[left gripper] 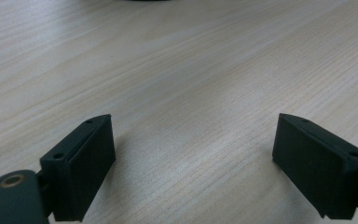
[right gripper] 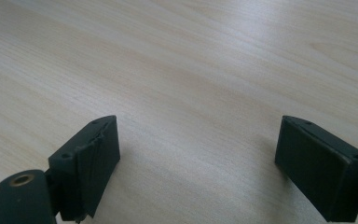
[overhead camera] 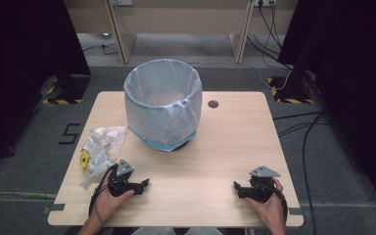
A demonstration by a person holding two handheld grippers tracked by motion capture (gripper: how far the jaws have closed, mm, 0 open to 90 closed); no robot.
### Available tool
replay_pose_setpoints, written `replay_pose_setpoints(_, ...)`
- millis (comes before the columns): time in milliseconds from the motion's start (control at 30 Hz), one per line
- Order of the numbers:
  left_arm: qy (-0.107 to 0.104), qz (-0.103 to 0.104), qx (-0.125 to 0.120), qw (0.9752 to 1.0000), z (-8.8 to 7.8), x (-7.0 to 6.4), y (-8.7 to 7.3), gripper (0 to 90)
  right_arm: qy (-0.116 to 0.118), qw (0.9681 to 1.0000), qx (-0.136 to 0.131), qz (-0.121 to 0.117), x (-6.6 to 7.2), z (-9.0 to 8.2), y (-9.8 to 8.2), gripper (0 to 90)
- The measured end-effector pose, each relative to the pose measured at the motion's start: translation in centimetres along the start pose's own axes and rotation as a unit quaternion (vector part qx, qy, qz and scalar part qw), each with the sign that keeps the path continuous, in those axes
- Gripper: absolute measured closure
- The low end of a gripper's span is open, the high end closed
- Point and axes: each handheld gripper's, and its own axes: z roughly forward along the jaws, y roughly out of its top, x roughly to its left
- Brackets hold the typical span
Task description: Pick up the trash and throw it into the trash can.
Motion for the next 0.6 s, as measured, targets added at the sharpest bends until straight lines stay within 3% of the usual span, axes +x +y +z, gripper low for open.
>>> replay_pose_setpoints(600, -0.008, 0.002, -0.004, 1.0000, -0.11, 0.30, -0.07, 14.0, 0.000, 1.0000, 0.001, 0.001, 0.02, -0.01, 0.01, 14.0)
